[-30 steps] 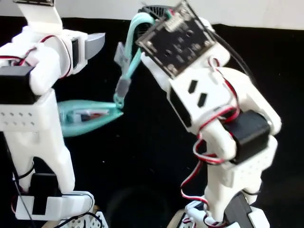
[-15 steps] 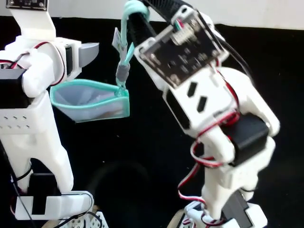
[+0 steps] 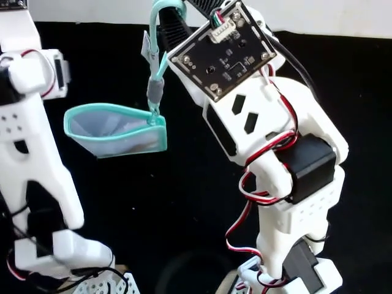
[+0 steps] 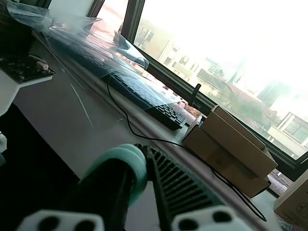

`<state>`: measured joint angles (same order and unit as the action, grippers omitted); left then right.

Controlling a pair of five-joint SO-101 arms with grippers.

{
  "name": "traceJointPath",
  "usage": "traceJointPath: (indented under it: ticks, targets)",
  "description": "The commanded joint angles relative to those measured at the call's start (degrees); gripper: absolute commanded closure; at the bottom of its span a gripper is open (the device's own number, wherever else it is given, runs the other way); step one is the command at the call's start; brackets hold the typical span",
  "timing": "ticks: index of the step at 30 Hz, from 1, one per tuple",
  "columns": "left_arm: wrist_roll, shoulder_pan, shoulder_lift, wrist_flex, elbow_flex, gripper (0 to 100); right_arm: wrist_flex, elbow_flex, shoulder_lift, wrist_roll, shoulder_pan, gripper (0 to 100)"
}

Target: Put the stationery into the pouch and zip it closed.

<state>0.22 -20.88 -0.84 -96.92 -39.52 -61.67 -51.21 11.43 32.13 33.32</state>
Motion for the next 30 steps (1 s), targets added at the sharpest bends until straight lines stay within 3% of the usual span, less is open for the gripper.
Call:
traceJointPath:
  ticks: [1, 13, 24, 30]
  targets:
    - [-0.62, -2.15, -2.42, 2.99, 1.45, 97, 1.36, -1.63, 0.04, 0.88, 0.22, 99.3]
    - [-0.62, -0.57, -6.46, 2.81, 15.25, 99, 2.42, -1.54, -0.66, 0.97, 0.13, 99.3]
    - [-0.62, 2.07, -6.37, 1.76, 31.25, 99, 13.58, -2.07, -8.75, 0.97, -0.48, 99.3]
    - [-0.62, 9.01, -6.37, 2.02, 40.04, 99, 23.87, -2.07, -10.95, 0.97, -0.48, 99.3]
